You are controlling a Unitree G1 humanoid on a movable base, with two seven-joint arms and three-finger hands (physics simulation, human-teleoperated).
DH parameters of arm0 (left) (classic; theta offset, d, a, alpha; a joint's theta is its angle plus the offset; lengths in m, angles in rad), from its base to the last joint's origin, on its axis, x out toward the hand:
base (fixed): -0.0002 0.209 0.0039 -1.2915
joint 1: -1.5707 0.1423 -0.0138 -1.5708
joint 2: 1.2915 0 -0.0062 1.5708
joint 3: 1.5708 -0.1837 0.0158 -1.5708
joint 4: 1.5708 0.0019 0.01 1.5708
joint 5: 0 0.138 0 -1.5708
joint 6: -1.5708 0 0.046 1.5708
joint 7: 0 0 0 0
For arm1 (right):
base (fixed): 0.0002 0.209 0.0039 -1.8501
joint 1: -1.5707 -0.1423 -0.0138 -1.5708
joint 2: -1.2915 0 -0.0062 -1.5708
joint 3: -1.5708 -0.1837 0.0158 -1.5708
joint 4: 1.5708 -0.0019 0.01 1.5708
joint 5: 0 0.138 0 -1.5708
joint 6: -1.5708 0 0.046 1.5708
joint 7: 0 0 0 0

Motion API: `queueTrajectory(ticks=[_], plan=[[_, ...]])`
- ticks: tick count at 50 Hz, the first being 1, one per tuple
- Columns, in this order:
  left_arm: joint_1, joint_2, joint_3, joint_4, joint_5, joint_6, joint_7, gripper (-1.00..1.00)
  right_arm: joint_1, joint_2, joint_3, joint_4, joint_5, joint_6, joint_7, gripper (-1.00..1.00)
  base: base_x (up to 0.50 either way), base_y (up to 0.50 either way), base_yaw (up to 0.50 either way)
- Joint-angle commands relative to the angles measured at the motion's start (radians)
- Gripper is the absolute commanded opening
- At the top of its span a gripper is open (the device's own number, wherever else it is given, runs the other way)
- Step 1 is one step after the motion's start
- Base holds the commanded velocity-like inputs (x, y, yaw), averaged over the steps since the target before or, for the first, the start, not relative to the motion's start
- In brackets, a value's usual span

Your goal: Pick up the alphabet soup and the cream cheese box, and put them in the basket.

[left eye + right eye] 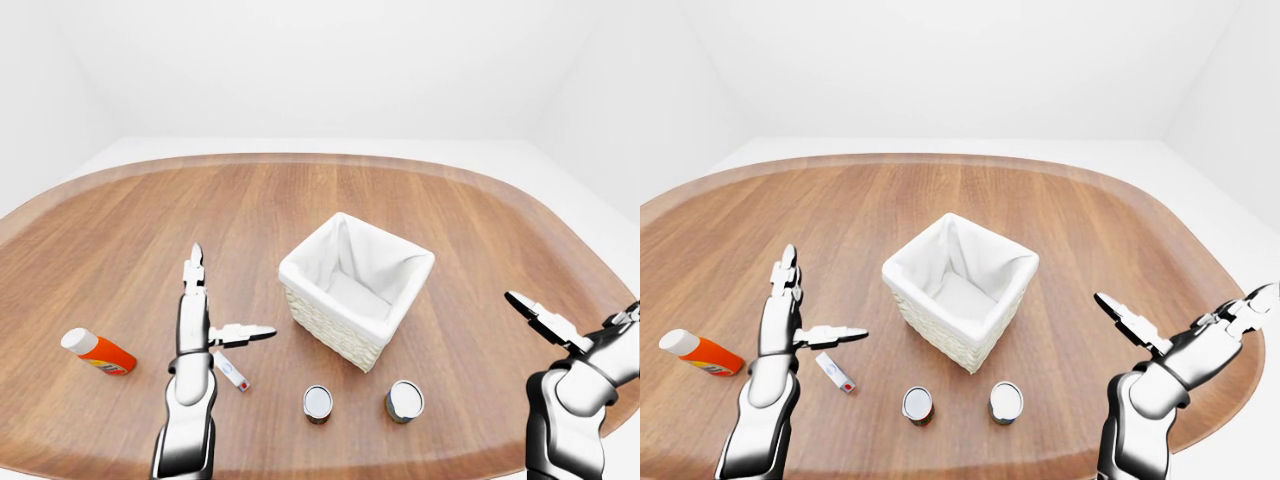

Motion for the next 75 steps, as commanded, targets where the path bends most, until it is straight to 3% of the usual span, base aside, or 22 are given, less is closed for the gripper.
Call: queueTrajectory(ticks=[1, 3, 7, 11, 12, 15, 17, 20, 22, 23, 28, 30, 36, 44, 52, 60, 75], plan=[[0.05, 0.013, 0.037, -0.071, 0.26, -0.022, 0.058, 1.0, -0.002, -0.003, 0.001, 0.003, -0.002, 0.0, 0.0, 1.0, 0.0, 0.0, 0.0], [0.061, 0.019, 0.039, -0.079, 0.339, -0.048, 0.079, 1.0, 0.0, -0.002, 0.0, -0.002, -0.001, 0.0, 0.0, 1.0, 0.0, 0.0, 0.0], [0.075, 0.016, 0.052, -0.11, 0.407, -0.058, 0.071, 1.0, 0.0, -0.001, 0.0, 0.002, -0.003, 0.0, 0.0, 1.0, 0.0, 0.0, 0.0], [0.085, 0.009, 0.067, -0.139, 0.413, -0.08, 0.04, 1.0, 0.0, -0.001, 0.001, 0.006, -0.003, 0.0, 0.0, 1.0, 0.0, 0.0, 0.0], [0.089, 0.005, 0.072, -0.176, 0.42, -0.066, 0.023, 1.0, 0.0, -0.001, 0.001, 0.006, -0.003, 0.0, 0.0, 1.0, 0.0, 0.0, 0.0], [0.075, 0.014, 0.087, -0.166, 0.428, -0.094, 0.02, 1.0, 0.003, 0.0, -0.001, -0.008, 0.0, 0.0, 0.0, 1.0, 0.0, 0.0, 0.0], [0.075, 0.023, 0.093, -0.174, 0.467, -0.134, 0.039, 1.0, 0.0, -0.001, -0.001, 0.001, 0.001, 0.0, 0.0, 1.0, 0.0, 0.0, 0.0], [0.067, 0.02, 0.114, -0.168, 0.448, -0.129, 0.017, 1.0, 0.003, 0.0, 0.0, -0.004, 0.0, 0.0, 0.0, 1.0, 0.0, 0.0, 0.0], [0.073, 0.025, 0.128, -0.183, 0.488, -0.108, 0.01, 1.0, 0.003, 0.001, 0.0, -0.007, 0.0, 0.0, 0.0, 1.0, 0.0, 0.0, 0.0], [0.075, 0.027, 0.132, -0.181, 0.501, -0.112, 0.009, 1.0, 0.004, 0.002, 0.0, -0.009, 0.0, 0.0, 0.0, 1.0, 0.0, 0.0, 0.0], [0.095, 0.054, 0.154, -0.201, 0.608, -0.166, -0.002, 1.0, 0.002, 0.002, -0.001, -0.005, -0.002, 0.0, 0.0, 1.0, 0.0, 0.0, 0.0], [0.093, 0.077, 0.167, -0.17, 0.688, -0.166, 0.026, 1.0, 0.002, 0.001, 0.0, -0.005, -0.003, 0.0, 0.0, 1.0, 0.0, 0.0, 0.0], [0.098, 0.09, 0.217, -0.159, 0.764, -0.166, 0.014, 1.0, 0.003, 0.001, 0.001, -0.007, -0.003, 0.0, 0.0, 1.0, 0.0, 0.0, 0.0], [0.097, 0.093, 0.195, -0.14, 0.89, -0.166, 0.022, 1.0, 0.002, 0.001, 0.001, -0.003, -0.005, 0.0, 0.0, 1.0, 0.0, 0.0, 0.0], [0.104, 0.092, 0.204, -0.188, 0.919, -0.166, -0.047, 1.0, 0.0, -0.001, 0.001, 0.003, -0.004, 0.0, 0.0, 1.0, 0.0, 0.0, 0.0], [0.166, 0.072, 0.207, -0.275, 0.995, -0.166, -0.153, 1.0, -0.001, -0.003, 0.002, 0.009, -0.004, 0.0, 0.0, 1.0, 0.0, 0.0, 0.0], [0.227, 0.037, 0.236, -0.313, 1.028, -0.166, -0.17, 1.0, 0.003, 0.001, 0.0, -0.006, -0.006, 0.0, 0.0, 1.0, 0.0, 0.0, 0.0]])
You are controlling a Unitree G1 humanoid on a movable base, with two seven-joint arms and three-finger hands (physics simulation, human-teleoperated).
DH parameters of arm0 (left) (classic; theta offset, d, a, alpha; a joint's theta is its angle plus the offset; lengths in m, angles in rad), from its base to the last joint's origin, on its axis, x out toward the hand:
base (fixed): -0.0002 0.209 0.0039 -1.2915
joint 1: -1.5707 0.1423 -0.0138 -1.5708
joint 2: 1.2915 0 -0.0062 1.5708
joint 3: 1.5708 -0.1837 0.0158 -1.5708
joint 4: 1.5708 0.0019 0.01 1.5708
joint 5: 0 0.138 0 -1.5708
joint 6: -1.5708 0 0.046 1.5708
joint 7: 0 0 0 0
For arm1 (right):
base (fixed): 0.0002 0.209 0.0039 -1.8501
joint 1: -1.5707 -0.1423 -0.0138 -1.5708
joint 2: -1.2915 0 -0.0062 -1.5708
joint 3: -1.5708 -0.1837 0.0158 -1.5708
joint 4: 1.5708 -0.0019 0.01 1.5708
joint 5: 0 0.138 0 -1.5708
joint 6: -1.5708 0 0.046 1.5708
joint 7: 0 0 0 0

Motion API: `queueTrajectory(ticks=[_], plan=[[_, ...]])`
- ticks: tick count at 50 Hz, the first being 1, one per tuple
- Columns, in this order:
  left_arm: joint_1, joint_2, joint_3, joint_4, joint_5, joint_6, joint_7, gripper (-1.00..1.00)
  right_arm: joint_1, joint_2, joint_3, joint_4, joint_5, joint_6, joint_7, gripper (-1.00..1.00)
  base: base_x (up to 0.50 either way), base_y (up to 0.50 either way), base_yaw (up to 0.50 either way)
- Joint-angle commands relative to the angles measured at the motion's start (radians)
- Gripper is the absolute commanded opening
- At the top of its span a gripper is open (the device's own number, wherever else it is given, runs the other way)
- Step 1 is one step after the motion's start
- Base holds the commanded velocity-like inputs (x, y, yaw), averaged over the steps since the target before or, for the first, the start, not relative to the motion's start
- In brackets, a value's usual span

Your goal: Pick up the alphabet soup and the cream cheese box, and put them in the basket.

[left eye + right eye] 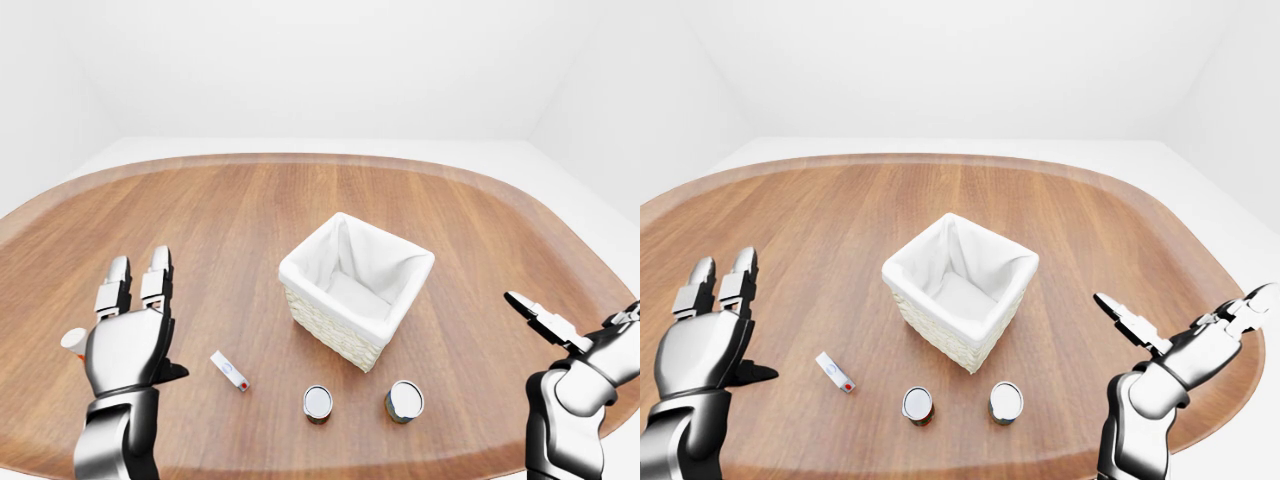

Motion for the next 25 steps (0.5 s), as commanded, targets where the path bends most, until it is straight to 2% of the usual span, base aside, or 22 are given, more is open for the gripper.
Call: queueTrajectory(ticks=[1, 10, 17, 23, 25], plan=[[0.056, -0.023, 0.01, -0.029, 0.045, 0.0, -0.017, 1.0, 0.0, 0.001, -0.003, -0.004, -0.001, 0.0, 0.0, 1.0, 0.0, 0.0, 0.0], [0.085, -0.037, 0.001, -0.029, 0.1, 0.0, 0.009, 1.0, -0.001, 0.0, -0.004, -0.001, -0.004, 0.0, 0.0, 1.0, 0.0, 0.0, 0.0], [0.108, -0.039, -0.03, 0.016, 0.177, 0.0, 0.075, 1.0, -0.004, -0.002, -0.001, 0.002, -0.011, 0.0, 0.0, 1.0, 0.0, 0.0, 0.0], [0.098, -0.032, -0.025, 0.011, 0.161, 0.0, 0.075, 1.0, -0.004, 0.0, -0.004, -0.002, -0.021, 0.0, 0.0, 1.0, 0.0, 0.0, 0.0], [0.079, -0.043, -0.021, 0.021, 0.149, 0.0, 0.065, 1.0, -0.009, -0.003, 0.001, 0.023, -0.039, 0.0, 0.0, 1.0, 0.0, 0.0, 0.0]])
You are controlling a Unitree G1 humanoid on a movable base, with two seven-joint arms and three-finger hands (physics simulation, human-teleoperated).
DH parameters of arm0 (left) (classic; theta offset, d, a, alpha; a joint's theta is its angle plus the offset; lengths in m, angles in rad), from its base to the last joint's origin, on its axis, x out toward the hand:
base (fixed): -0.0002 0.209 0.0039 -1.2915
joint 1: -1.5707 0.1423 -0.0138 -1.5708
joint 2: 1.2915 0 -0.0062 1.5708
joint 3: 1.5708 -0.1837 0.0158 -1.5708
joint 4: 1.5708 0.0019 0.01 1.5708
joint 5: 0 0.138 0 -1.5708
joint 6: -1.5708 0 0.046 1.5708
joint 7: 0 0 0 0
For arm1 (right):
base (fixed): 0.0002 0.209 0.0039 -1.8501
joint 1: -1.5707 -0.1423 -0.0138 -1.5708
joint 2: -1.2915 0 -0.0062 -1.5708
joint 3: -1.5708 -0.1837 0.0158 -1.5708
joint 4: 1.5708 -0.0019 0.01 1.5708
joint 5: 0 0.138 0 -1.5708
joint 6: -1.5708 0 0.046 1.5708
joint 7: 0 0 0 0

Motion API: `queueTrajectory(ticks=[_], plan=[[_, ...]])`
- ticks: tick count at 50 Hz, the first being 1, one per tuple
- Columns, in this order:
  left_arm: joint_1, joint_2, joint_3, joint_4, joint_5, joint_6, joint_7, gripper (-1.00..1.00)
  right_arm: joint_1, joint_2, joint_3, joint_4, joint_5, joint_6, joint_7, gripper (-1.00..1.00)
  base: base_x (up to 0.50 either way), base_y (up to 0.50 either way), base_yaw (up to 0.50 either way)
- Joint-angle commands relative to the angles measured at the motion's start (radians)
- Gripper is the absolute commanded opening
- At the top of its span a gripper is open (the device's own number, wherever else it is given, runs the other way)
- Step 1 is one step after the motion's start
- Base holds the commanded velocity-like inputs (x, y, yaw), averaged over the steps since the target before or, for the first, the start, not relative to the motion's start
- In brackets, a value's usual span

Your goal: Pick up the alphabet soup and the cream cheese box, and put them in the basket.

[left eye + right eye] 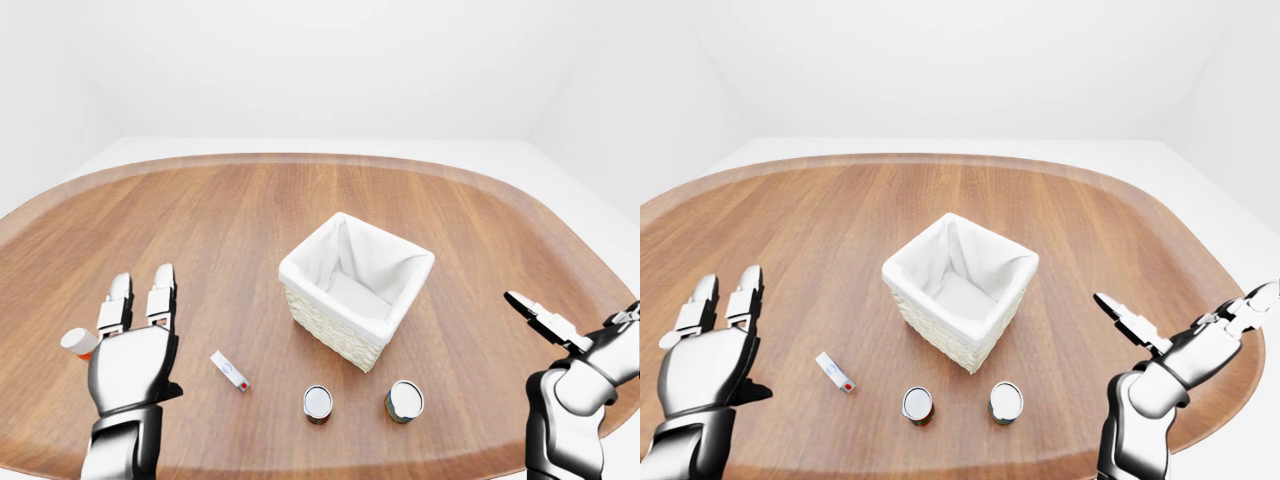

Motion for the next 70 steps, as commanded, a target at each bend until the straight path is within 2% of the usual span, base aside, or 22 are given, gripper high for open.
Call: queueTrajectory(ticks=[1, 33, 41, 44, 51, 60, 70], plan=[[-0.01, -0.01, -0.005, 0.021, 0.016, 0.0, 0.016, 1.0, -0.007, -0.003, 0.004, 0.024, -0.029, 0.0, 0.0, 1.0, 0.0, 0.0, 0.0], [-0.004, 0.003, -0.02, 0.018, 0.013, 0.0, 0.02, 1.0, -0.004, -0.005, 0.007, 0.018, -0.027, 0.0, 0.0, 1.0, 0.0, 0.0, 0.0], [0.01, 0.008, -0.032, -0.007, 0.063, 0.0, 0.007, 1.0, -0.005, -0.004, 0.005, 0.021, -0.018, 0.0, 0.0, 1.0, 0.0, 0.0, 0.0], [0.018, 0.026, -0.044, 0.003, 0.07, 0.0, 0.029, 1.0, -0.002, -0.002, 0.005, 0.009, -0.021, 0.0, 0.0, 1.0, 0.0, 0.0, 0.0], [0.049, 0.014, -0.031, -0.004, 0.121, 0.0, 0.063, 1.0, -0.007, -0.006, 0.007, 0.027, -0.021, 0.0, 0.0, 1.0, 0.0, 0.0, 0.0], [0.058, 0.029, -0.084, 0.029, 0.214, 0.0, 0.119, 1.0, -0.009, -0.007, 0.01, 0.032, -0.023, 0.0, 0.0, 1.0, 0.0, 0.0, 0.0], [0.057, 0.068, -0.18, 0.073, 0.312, 0.0, 0.164, 1.0, -0.007, -0.006, 0.01, 0.028, -0.025, 0.0, 0.0, 1.0, 0.0, 0.0, 0.0]])
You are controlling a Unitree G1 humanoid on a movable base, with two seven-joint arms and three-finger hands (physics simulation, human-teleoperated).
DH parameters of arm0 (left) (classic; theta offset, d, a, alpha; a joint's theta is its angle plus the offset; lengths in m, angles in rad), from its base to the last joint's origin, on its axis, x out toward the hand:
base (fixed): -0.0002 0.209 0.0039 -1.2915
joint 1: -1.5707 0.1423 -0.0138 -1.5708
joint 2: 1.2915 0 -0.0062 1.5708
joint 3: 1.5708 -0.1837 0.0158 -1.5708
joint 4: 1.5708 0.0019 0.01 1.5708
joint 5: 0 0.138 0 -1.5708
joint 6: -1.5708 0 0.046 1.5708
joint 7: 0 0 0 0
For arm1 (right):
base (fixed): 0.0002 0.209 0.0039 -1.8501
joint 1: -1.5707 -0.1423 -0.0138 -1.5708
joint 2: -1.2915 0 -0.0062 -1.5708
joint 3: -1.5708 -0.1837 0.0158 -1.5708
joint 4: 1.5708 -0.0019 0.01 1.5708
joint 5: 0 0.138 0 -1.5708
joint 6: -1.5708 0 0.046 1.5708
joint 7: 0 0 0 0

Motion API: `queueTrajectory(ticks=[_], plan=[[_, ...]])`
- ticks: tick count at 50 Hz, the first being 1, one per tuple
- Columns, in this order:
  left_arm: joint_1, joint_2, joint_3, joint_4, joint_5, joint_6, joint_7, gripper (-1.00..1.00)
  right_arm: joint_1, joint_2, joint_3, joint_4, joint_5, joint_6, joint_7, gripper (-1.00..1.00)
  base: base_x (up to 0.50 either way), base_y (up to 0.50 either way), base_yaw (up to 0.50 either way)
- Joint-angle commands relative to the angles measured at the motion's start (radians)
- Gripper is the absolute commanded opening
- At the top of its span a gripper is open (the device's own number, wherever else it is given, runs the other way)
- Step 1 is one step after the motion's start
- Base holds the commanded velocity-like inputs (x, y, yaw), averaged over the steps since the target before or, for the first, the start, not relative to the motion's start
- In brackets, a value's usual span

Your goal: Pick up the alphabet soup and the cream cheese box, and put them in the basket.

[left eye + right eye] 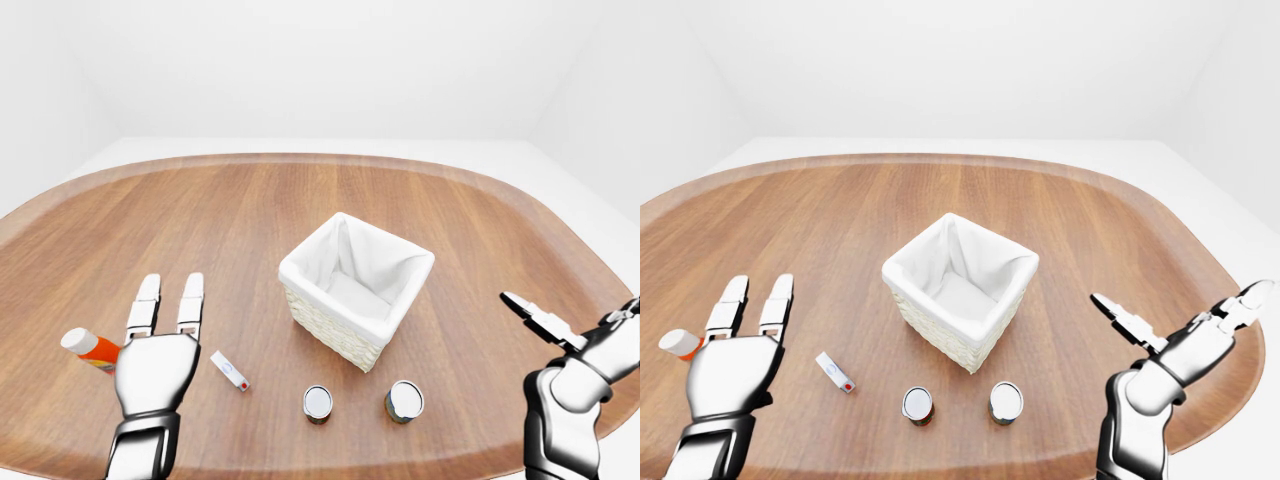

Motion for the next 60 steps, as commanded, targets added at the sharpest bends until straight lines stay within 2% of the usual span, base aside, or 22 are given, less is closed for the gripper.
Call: queueTrajectory(ticks=[1, 8, 15, 16, 23, 26, 40, 51, 60], plan=[[0.006, 0.033, -0.082, 0.038, 0.095, 0.0, 0.049, 1.0, 0.001, 0.001, 0.001, -0.001, -0.001, 0.0, 0.0, 1.0, 0.0, 0.0, 0.0], [0.006, 0.058, -0.151, 0.092, 0.166, 0.0, 0.075, 1.0, 0.003, 0.002, -0.001, -0.008, 0.003, 0.0, 0.0, 1.0, 0.0, 0.0, 0.0], [-0.011, 0.096, -0.19, 0.162, 0.146, 0.0, 0.095, 1.0, -0.001, 0.0, -0.001, 0.002, 0.001, 0.0, 0.0, 1.0, 0.0, 0.0, 0.0], [-0.015, 0.096, -0.201, 0.179, 0.18, 0.0, 0.107, 1.0, 0.001, 0.001, 0.0, -0.002, 0.0, 0.0, 0.0, 1.0, 0.0, 0.0, 0.0], [-0.023, 0.125, -0.247, 0.229, 0.196, 0.0, 0.146, 1.0, 0.003, 0.002, 0.0, -0.006, 0.0, 0.0, 0.0, 1.0, 0.0, 0.0, 0.0], [-0.035, 0.136, -0.262, 0.246, 0.234, 0.0, 0.179, 1.0, 0.002, 0.001, 0.0, -0.001, 0.0, 0.0, 0.0, 1.0, 0.0, 0.0, 0.0], [-0.072, 0.151, -0.278, 0.371, 0.21, 0.0, 0.148, 1.0, 0.0, 0.001, 0.001, 0.003, -0.002, 0.0, 0.0, 1.0, 0.0, 0.0, 0.0], [-0.099, 0.163, -0.293, 0.462, 0.205, 0.0, 0.16, 1.0, -0.002, -0.002, 0.003, 0.014, -0.001, 0.0, 0.0, 1.0, 0.0, 0.0, 0.0], [-0.147, 0.168, -0.306, 0.615, 0.204, 0.0, 0.225, 1.0, 0.002, 0.001, 0.0, 0.004, -0.002, 0.0, 0.0, 1.0, 0.0, 0.0, 0.0]])
